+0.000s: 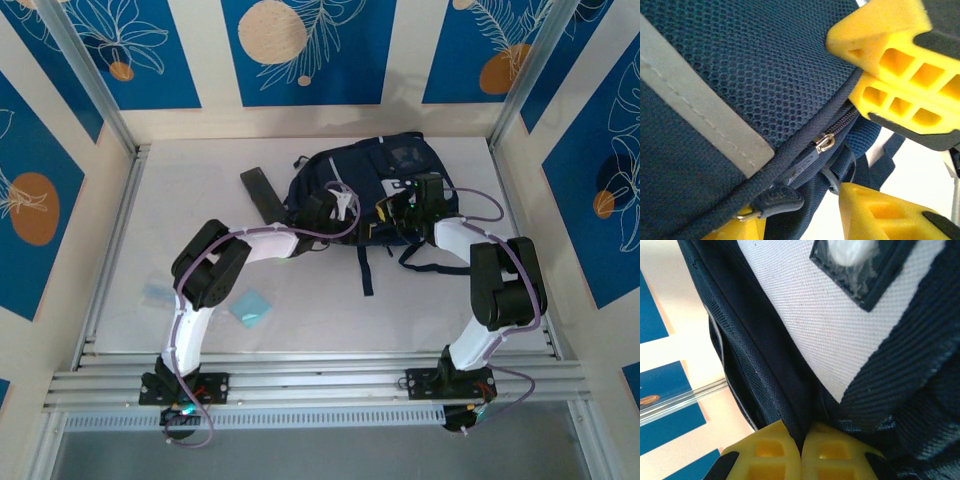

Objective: Pack the student bag

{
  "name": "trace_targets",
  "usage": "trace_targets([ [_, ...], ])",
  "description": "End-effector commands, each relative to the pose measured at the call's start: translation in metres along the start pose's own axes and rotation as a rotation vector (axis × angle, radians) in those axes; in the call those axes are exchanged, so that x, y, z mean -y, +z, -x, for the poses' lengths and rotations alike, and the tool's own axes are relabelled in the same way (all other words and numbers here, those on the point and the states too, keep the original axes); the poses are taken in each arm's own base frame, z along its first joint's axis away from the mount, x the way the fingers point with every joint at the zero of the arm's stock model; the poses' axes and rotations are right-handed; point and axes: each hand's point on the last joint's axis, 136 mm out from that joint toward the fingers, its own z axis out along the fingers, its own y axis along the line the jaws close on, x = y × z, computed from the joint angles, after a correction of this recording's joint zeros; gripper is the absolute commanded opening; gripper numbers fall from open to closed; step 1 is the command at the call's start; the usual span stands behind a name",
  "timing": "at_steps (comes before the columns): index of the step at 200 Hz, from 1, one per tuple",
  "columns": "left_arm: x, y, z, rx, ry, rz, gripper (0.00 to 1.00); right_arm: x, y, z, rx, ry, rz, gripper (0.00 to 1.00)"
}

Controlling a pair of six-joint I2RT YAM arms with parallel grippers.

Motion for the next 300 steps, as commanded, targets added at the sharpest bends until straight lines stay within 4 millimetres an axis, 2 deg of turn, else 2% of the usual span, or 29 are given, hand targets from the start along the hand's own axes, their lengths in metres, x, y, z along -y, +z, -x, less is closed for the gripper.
trace_targets([
  [1, 0.040, -0.004, 0.038, 0.112, 0.048, -0.187, 0.43, -0.012, -0.005, -0.026, -0.106, -0.035, 0.052, 0.00],
  [31, 0.055, -0.014, 0.047, 0.142, -0.034, -0.297, 0.43, -0.008, -0.006, -0.024, -0.101, -0.029, 0.046, 0.00],
  [57, 0.056, -0.022, 0.044, 0.150, -0.050, -0.305, 0.43, -0.006, -0.006, -0.023, -0.101, -0.026, 0.043, 0.00],
  [87, 0.040, -0.014, 0.032, 0.104, -0.037, -0.227, 0.43, -0.007, -0.004, -0.022, -0.103, -0.027, 0.044, 0.00],
  [139, -0.012, -0.006, -0.003, -0.068, 0.065, 0.057, 0.41, -0.004, -0.004, -0.022, -0.101, -0.022, 0.040, 0.00],
  [159, -0.022, -0.005, -0.008, -0.103, 0.104, 0.133, 0.41, -0.006, -0.003, -0.022, -0.100, -0.025, 0.044, 0.00],
  [188, -0.024, -0.008, 0.004, -0.057, 0.113, 0.172, 0.42, -0.009, -0.003, -0.023, -0.103, -0.029, 0.052, 0.00],
  [246, -0.039, -0.028, 0.030, 0.096, 0.087, 0.314, 0.57, -0.013, -0.006, -0.023, -0.101, -0.036, 0.063, 0.00],
  [272, -0.037, -0.022, 0.036, 0.099, 0.076, 0.301, 0.58, -0.016, -0.005, -0.025, -0.108, -0.040, 0.066, 0.00],
  [300, -0.027, -0.004, 0.028, 0.048, 0.070, 0.238, 0.56, -0.017, -0.004, -0.026, -0.111, -0.043, 0.069, 0.00],
])
